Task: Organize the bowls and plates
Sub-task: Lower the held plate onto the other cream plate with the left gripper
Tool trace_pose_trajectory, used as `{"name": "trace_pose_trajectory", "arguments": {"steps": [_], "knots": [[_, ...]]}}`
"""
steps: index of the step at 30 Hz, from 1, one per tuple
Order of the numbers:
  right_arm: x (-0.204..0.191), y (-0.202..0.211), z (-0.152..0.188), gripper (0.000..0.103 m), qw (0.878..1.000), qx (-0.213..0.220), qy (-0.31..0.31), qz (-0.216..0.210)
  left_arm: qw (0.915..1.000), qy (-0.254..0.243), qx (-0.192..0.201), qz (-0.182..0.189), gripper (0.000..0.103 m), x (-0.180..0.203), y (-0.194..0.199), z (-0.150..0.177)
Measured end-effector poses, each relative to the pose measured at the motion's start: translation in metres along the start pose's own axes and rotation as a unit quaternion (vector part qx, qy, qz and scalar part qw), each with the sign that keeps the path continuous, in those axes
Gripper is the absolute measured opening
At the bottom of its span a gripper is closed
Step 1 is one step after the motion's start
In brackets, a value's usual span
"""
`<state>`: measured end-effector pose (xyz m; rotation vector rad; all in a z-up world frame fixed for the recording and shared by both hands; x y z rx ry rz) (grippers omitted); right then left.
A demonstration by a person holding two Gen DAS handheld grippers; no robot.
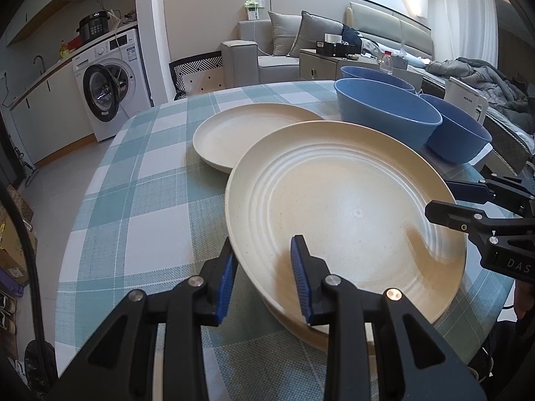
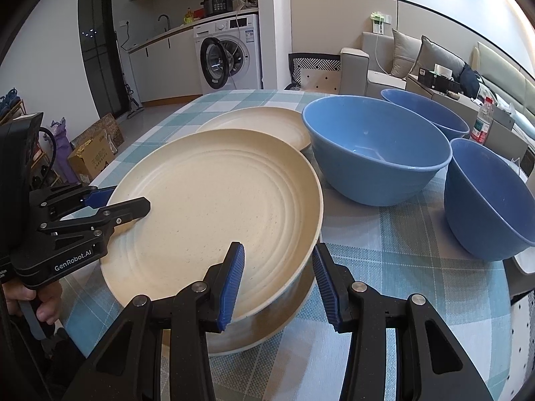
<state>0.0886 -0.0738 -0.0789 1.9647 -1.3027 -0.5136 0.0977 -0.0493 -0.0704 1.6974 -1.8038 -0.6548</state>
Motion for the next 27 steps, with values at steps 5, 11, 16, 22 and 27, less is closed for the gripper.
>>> {"name": "trace_pose_trajectory", "arguments": {"steps": [5, 11, 16, 22, 27], "knots": [[0.000, -0.001, 0.002, 0.045, 1.000, -0.003, 0.000, 0.000, 1.0000, -0.001, -0.006, 0.001, 0.030, 0.001, -0.003, 0.001], [0.001, -0.002, 0.006, 0.045, 1.000, -0.009, -0.001, 0.002, 0.9999, -0.005, -0.012, 0.001, 0.030, 0.003, -0.006, 0.004], [0.001, -0.003, 0.009, 0.045, 1.000, -0.016, -0.003, 0.000, 0.9998, -0.011, -0.017, -0.001, 0.030, 0.005, -0.009, 0.006], [0.001, -0.003, 0.012, 0.045, 1.000, -0.020, 0.000, 0.002, 0.9997, -0.015, -0.018, -0.004, 0.030, 0.005, -0.009, 0.007], [-0.001, -0.002, 0.013, 0.045, 1.000, -0.021, 0.000, 0.002, 0.9997, -0.016, -0.020, -0.006, 0.030, 0.006, -0.009, 0.008]]}}
Point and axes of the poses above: each gripper's, at about its wrist camera, not at the fingertips, and y roughly against the way its jaws point, x to its right, z to its underside, the point moved 7 cm from there along -y, roughly the way its jaws point, and after that the axes turned 7 degrees about y, right-handed, at the moved point
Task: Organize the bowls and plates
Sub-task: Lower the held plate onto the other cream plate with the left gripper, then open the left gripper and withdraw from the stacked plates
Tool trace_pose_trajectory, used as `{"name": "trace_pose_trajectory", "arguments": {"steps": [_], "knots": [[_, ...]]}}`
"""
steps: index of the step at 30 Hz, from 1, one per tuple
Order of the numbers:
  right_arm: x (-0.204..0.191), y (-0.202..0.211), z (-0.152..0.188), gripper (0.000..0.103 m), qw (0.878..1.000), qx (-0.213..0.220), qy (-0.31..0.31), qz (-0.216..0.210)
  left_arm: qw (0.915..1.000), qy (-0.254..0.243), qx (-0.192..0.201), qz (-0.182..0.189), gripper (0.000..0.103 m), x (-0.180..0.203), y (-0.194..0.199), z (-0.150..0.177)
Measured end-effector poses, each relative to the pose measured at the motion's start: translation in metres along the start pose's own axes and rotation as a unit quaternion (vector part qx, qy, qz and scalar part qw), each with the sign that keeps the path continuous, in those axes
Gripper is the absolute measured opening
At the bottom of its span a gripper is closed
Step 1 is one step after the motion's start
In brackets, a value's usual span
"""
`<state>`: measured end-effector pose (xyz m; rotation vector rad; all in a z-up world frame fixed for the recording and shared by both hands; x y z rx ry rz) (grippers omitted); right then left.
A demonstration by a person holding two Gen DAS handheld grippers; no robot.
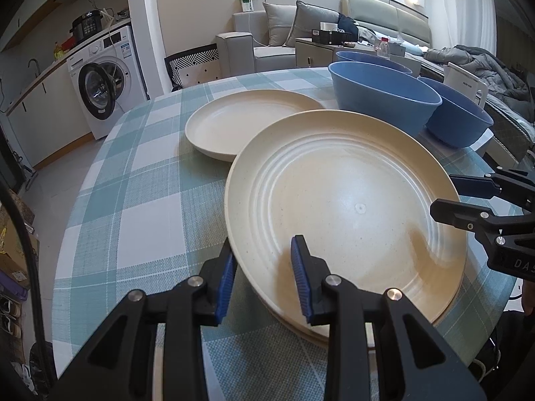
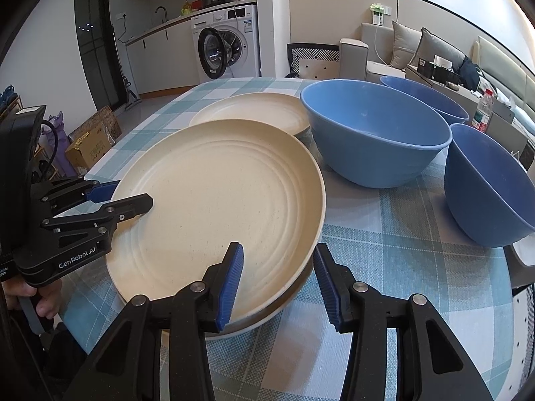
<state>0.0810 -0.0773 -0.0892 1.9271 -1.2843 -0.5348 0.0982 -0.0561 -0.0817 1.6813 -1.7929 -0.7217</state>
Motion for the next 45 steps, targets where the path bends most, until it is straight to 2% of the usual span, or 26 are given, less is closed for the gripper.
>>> {"name": "trace_pose_trajectory", "arguments": {"steps": [8, 15, 21, 28, 37, 39, 45], "knots": [[-0.001, 0.002, 0.003, 0.046, 1.000, -0.004, 0.000, -0.002, 1.0000, -0.006, -0.006, -0.004, 0.031, 0.000, 0.000, 0.000], [-0.004, 0.002, 0.005, 0.052, 1.000, -0.005, 0.006, -0.003, 0.9998, -0.013, -0.009, -0.009, 0.033, 0.001, -0.001, 0.002], [-0.006, 0.001, 0.006, 0.055, 1.000, -0.006, 0.006, -0.006, 0.9996, -0.019, -0.017, -0.012, 0.036, 0.004, -0.006, 0.005], [-0.004, -0.001, 0.007, 0.055, 1.000, -0.008, 0.002, -0.009, 0.9993, -0.030, -0.017, -0.012, 0.045, 0.007, -0.006, 0.007], [-0.007, 0.005, 0.004, 0.071, 1.000, 0.008, 0.003, -0.025, 0.9995, -0.017, -0.026, 0.007, 0.051, 0.006, -0.007, 0.007], [-0.007, 0.006, 0.003, 0.078, 1.000, 0.012, 0.002, -0.026, 0.9995, -0.016, -0.027, 0.007, 0.054, 0.006, -0.008, 0.007], [-0.003, 0.012, -0.001, 0.084, 0.999, 0.024, -0.003, -0.025, 0.9996, -0.011, -0.023, 0.009, 0.059, 0.005, -0.007, 0.006]]}}
Point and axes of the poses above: each gripper's, at about its wrist camera, not at the fingertips, and y roughly against the way its jaws point, x to its right, z to its underside, the point moved 7 cm from there along -y, roughly the way its jaws point, and after that the axes turned 7 degrees about y, right-handed, at the moved point
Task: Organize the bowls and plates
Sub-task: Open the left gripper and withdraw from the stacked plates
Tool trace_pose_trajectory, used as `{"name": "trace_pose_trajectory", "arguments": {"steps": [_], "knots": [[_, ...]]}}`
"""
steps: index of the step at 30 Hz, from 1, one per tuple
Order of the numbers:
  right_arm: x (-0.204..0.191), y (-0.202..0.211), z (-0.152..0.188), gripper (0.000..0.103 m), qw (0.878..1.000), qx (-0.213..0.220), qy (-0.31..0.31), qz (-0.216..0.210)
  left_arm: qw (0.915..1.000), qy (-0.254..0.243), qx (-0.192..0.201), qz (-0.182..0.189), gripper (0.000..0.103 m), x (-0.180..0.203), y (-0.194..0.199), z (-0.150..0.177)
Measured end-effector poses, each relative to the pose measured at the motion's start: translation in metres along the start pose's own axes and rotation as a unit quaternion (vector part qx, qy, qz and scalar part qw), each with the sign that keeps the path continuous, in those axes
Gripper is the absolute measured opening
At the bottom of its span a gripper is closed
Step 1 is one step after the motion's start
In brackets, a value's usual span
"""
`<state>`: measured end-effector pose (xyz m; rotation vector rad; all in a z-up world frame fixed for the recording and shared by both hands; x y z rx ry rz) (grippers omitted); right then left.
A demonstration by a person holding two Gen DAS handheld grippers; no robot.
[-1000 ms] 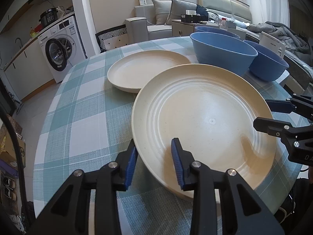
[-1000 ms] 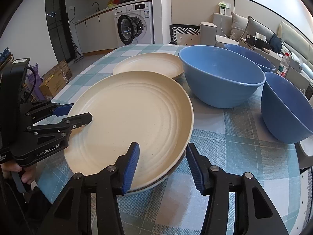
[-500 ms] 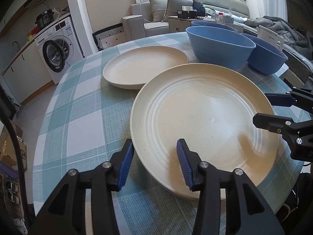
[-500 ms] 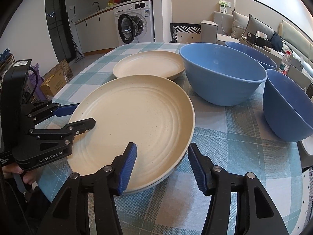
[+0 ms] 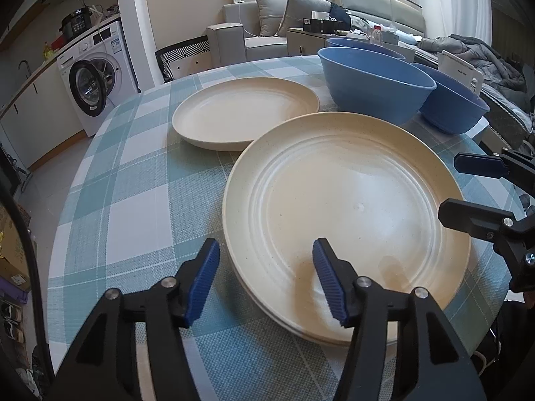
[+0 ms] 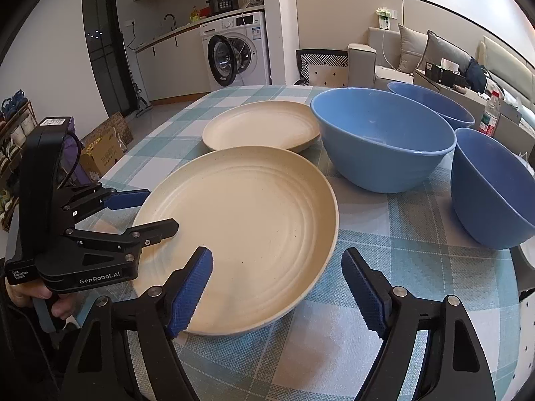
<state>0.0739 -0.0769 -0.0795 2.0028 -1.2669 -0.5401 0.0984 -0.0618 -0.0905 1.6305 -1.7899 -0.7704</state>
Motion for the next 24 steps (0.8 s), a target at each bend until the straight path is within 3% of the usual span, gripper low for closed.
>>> {"name": "trace_pose_trajectory", "arguments": {"steps": [3, 7, 12, 14, 24], "knots": [[0.003, 0.005, -0.004, 0.087, 1.000, 0.010, -0.004, 0.005, 0.9999, 0.011, 0.001, 0.006, 0.062, -0.002, 0.002, -0.001], [0.005, 0.010, -0.011, 0.095, 1.000, 0.026, -0.006, 0.004, 0.9995, 0.026, 0.016, 0.013, 0.080, -0.006, 0.009, -0.006], [0.002, 0.017, -0.020, 0.102, 0.999, 0.044, 0.003, -0.002, 0.9988, 0.036, 0.025, 0.023, 0.080, -0.008, 0.015, -0.011], [0.000, 0.021, -0.023, 0.102, 0.999, 0.052, 0.010, -0.001, 0.9987, 0.040, 0.026, 0.020, 0.091, -0.010, 0.016, -0.012], [-0.007, 0.029, -0.040, 0.102, 0.997, 0.074, 0.037, -0.005, 0.9973, 0.062, 0.033, 0.023, 0.092, -0.018, 0.017, -0.017]]}}
Point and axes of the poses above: each gripper's, at about its wrist camera, not at the fingertips, and y roughly against the way its jaws point, x to its right, z to its underside, the point moved 7 cm from there along -y, roughly the way its jaws point, and after that the axes turned 7 degrees about y, right-handed, at the moved point
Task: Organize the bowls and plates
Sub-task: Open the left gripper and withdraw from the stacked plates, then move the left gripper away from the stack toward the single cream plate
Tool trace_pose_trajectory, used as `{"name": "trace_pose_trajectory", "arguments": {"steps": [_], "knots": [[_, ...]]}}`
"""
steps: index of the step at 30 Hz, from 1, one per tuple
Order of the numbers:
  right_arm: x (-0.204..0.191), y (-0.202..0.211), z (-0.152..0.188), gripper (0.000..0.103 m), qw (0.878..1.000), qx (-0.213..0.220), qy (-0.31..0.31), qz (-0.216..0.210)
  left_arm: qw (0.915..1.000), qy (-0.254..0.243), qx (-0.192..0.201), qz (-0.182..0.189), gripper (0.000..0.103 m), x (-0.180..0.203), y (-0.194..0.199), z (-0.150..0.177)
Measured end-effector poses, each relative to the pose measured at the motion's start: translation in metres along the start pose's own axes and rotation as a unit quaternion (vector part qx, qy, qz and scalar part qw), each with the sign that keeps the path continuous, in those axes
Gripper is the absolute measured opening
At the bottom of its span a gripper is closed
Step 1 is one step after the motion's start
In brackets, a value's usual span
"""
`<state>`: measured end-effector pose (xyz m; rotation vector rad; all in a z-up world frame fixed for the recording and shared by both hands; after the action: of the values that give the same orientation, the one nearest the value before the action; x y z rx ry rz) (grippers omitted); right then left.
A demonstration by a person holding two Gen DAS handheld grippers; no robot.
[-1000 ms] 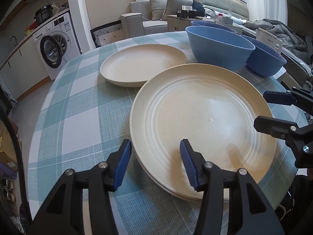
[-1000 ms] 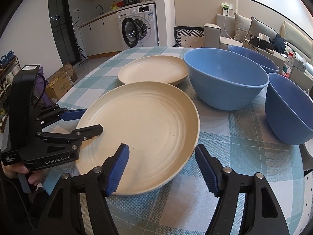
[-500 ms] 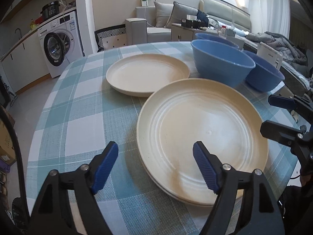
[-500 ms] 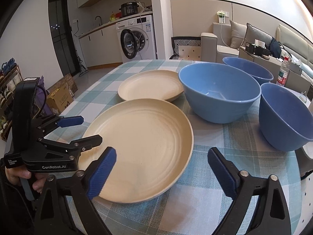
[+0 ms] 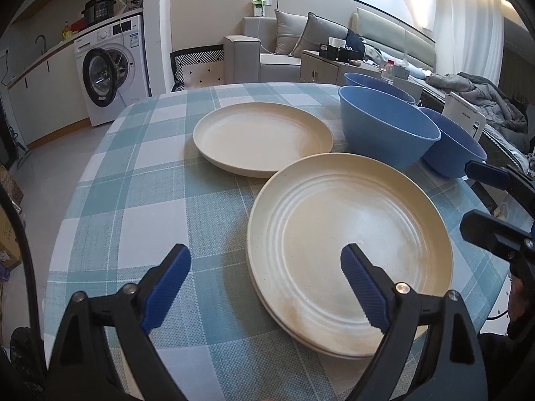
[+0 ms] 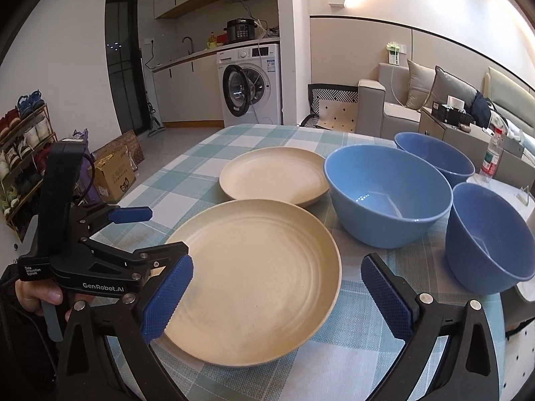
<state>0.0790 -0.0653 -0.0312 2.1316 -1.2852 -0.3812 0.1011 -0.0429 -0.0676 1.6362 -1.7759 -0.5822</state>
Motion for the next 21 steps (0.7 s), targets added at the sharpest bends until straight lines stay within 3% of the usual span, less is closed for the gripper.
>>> {"name": "trace_pose_trajectory", "arguments": {"steps": [13, 16, 21], "knots": [[0.006, -0.002, -0.010, 0.102, 1.000, 0.010, 0.003, -0.002, 0.9998, 0.004, 0.012, -0.017, 0.093, -0.009, 0.005, -0.009], [0.009, -0.005, -0.015, 0.102, 1.000, 0.010, 0.002, -0.002, 0.9995, 0.007, 0.018, -0.024, 0.103, -0.012, 0.007, -0.011], [0.013, -0.008, -0.020, 0.102, 1.000, 0.012, 0.000, 0.004, 0.9992, 0.016, 0.023, -0.028, 0.103, -0.017, 0.009, -0.015]]}}
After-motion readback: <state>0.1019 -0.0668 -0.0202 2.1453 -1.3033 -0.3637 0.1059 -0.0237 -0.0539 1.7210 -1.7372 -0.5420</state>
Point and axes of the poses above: each gripper's, at about its wrist camera, not at the fingertips, and y roughly against the way its jaws point, x to its right, z to its underside, the point moved 7 cm from there along -y, roughly the way its jaws point, and after that the axes turned 7 degrees about y, right-handed, at the moved point
